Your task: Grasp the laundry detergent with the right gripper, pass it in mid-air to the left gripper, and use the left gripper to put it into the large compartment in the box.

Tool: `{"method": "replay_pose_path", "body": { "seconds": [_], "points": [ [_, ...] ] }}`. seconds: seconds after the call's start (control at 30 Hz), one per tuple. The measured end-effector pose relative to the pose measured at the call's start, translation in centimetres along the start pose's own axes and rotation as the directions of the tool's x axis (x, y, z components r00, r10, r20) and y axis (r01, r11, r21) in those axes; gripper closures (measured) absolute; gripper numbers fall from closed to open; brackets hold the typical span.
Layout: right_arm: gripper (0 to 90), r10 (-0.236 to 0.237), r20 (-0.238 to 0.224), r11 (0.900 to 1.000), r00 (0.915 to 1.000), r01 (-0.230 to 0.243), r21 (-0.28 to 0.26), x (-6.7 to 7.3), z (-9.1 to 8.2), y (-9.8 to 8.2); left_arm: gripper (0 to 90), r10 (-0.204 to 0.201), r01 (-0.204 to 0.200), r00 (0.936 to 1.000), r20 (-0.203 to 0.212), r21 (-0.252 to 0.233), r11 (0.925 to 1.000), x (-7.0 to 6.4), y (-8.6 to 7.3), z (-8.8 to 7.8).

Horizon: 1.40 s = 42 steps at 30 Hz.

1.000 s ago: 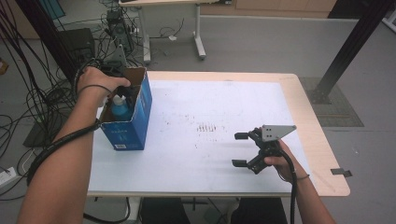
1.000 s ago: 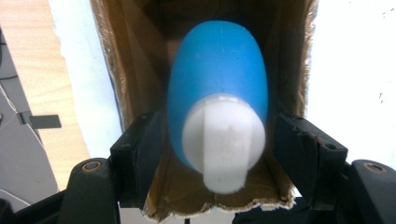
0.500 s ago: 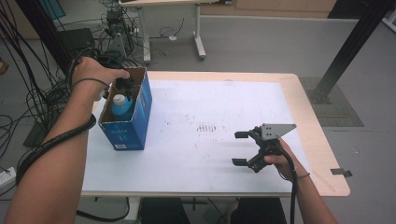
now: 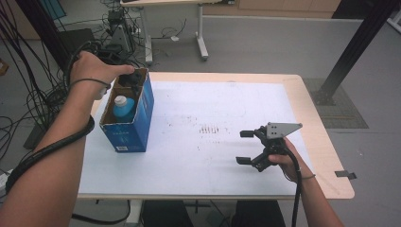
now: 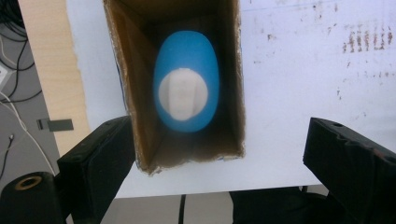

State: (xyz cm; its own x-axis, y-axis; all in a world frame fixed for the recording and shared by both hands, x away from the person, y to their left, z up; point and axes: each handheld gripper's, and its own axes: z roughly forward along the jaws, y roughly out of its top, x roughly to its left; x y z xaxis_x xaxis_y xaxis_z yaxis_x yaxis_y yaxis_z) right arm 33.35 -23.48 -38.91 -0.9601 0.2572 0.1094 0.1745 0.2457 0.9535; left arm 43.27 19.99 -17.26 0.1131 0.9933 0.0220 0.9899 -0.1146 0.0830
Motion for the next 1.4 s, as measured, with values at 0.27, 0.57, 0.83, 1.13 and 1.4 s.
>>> {"method": "replay_pose_path", "body": {
  "seconds": [0.27, 0.57, 0.83, 1.13, 1.4],
  "points": [
    [2.4, 0.004, 0.019, 1.0, 0.9998, -0.004, 0.007, 0.0, -0.2, 0.1, 7.0, 0.045, -0.045, 0.999, 0.002, -0.007, 0.9989, -1.8, -0.3, -0.3],
    [2.5, 0.011, 0.019, 1.0, 0.9998, -0.011, 0.004, -0.4, -0.2, -0.1, 4.7, 0.127, -0.127, 0.9919, -0.005, -0.049, 0.9907, -5.6, -0.6, -1.8],
    [2.4, 0.023, 0.016, 1.0, 0.9996, -0.023, -0.001, -0.5, -0.2, -0.4, 4.6, 0.217, -0.216, 0.976, 0.012, -0.072, 0.9737, -9.3, -1.1, -1.4],
    [2.5, 0.029, 0.032, 1.0, 0.9991, -0.029, 0.001, -0.5, -0.9, -0.7, 4.7, 0.288, -0.284, 0.9566, 0.045, -0.079, 0.9556, -12.9, -2.5, 0.8],
    [2.5, 0.029, 0.044, 1.0, 0.9986, -0.029, 0.0, -0.4, -1.4, -0.6, 5.0, 0.307, -0.303, 0.9505, 0.047, -0.078, 0.9498, -14.2, -3.2, 2.7]
  ]
}}
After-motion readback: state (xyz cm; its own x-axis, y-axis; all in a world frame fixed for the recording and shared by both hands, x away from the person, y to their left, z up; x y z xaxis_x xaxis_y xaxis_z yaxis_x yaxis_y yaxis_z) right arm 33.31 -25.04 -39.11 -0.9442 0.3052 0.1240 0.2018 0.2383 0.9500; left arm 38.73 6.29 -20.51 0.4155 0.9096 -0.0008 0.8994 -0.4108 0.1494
